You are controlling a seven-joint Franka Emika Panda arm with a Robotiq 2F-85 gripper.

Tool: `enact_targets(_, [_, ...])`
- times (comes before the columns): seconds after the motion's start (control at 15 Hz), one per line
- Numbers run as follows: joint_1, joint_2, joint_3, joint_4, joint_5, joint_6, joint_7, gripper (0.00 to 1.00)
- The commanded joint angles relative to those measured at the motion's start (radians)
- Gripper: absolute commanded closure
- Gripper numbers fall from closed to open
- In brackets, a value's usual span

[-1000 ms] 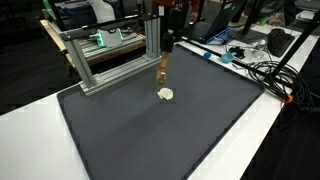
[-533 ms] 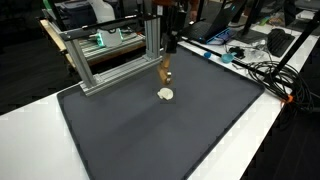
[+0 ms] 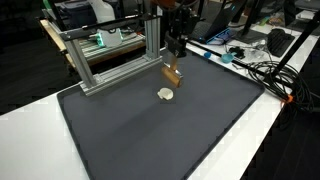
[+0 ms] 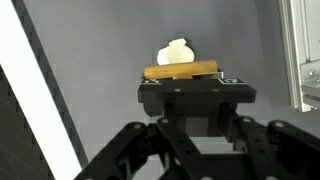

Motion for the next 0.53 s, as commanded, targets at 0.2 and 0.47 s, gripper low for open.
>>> enact_targets(0.2, [-0.011, 0.023, -0.017, -0.014, -0.047, 0.058, -0.012, 0.79])
enact_targets(0.47, [-0.023, 0.034, -0.028, -0.044, -0.067, 0.107, -0.020, 0.79])
